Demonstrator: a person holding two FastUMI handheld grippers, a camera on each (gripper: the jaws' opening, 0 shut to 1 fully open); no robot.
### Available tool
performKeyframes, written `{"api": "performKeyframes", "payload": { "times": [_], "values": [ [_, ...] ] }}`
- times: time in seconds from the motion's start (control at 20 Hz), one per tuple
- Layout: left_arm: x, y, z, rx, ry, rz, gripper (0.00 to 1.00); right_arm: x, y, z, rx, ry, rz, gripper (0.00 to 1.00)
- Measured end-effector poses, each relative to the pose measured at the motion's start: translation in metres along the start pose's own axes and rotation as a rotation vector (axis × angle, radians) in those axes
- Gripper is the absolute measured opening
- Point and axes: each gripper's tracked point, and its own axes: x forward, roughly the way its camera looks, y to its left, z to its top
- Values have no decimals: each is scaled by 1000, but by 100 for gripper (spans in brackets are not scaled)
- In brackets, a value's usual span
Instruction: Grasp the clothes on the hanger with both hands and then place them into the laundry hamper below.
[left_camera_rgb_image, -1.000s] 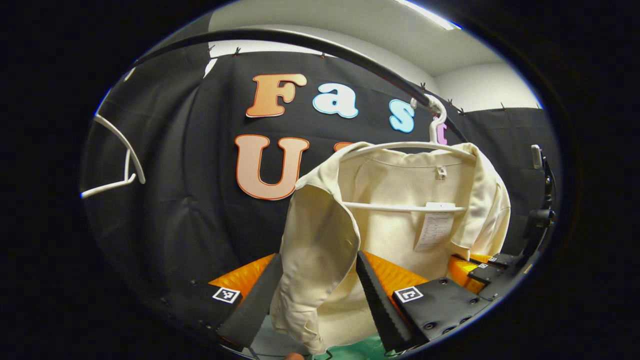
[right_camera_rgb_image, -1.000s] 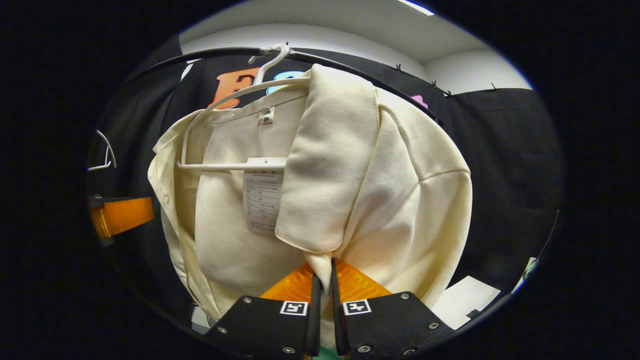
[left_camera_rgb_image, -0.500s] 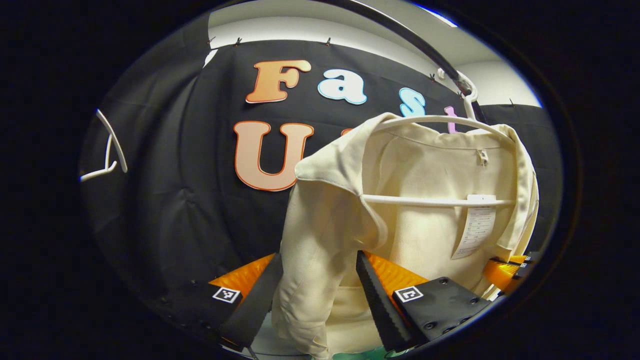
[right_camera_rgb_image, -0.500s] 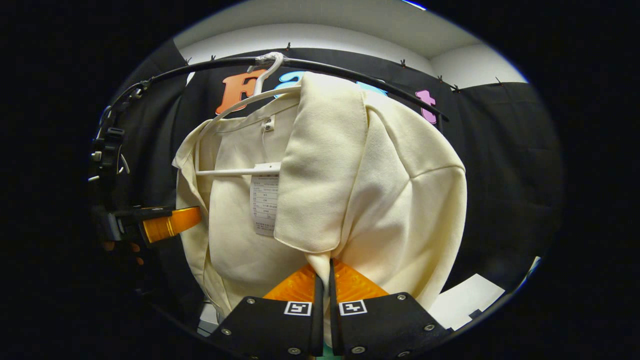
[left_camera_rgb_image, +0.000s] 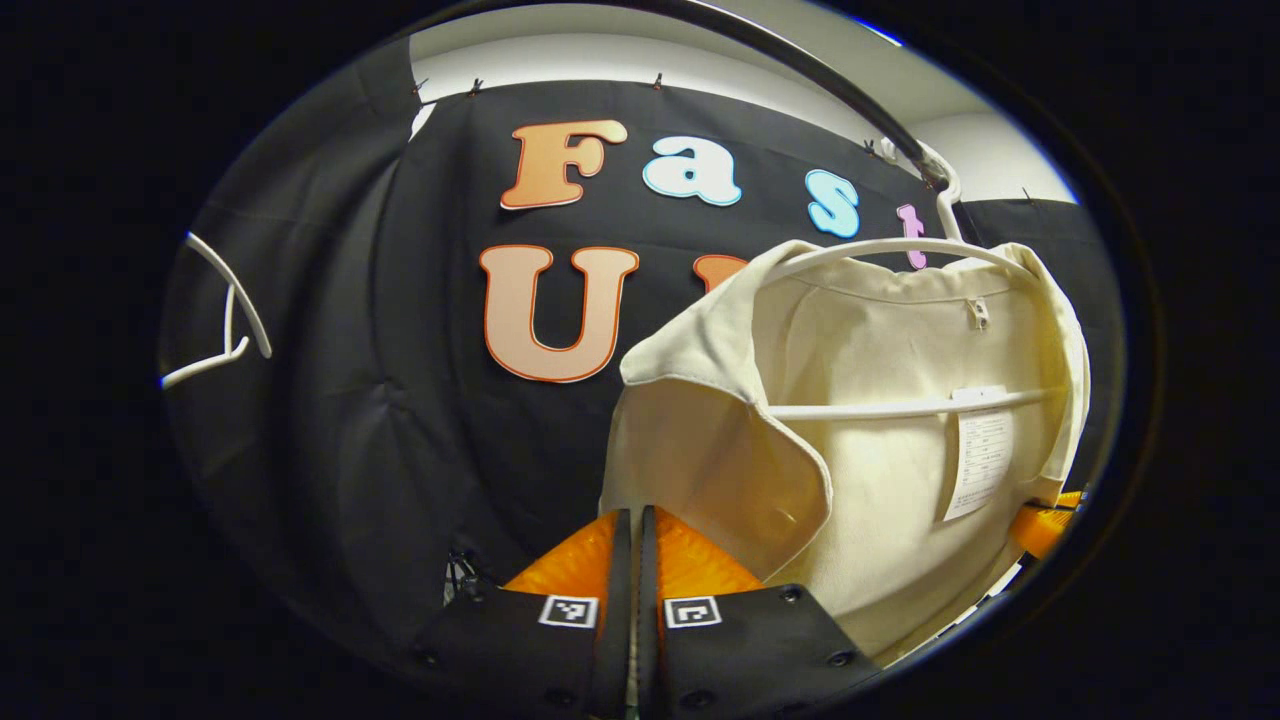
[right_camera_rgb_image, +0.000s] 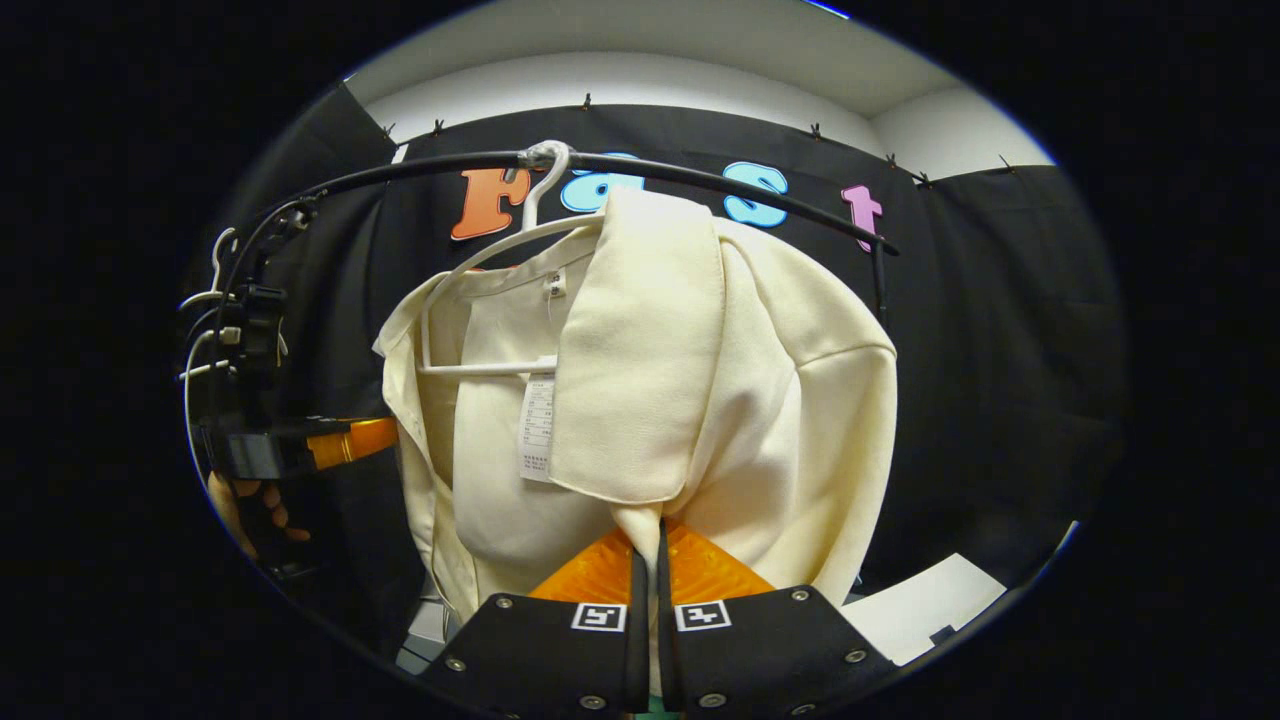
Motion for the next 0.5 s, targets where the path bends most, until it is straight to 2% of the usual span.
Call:
{"api": "performKeyframes", "payload": {
  "times": [0.2, 0.35, 0.4, 0.45, 0.5],
  "values": [
    [-1, -28, -14, -73, 34, -134, 9, -10, -3, 4, -4, -9, 2, 3],
    [5, -36, -26, -118, 72, -199, 9, -17, -4, 10, -13, -18, 4, 3],
    [5, -39, -30, -128, 85, -216, 19, -20, -4, 10, -16, -21, 5, 3],
    [6, -38, -31, -123, 89, -206, 41, -21, -4, 11, -18, -23, 5, 3],
    [9, -31, -33, -105, 88, -183, 35, -21, -5, 10, -17, -23, 5, 3]
  ]
}}
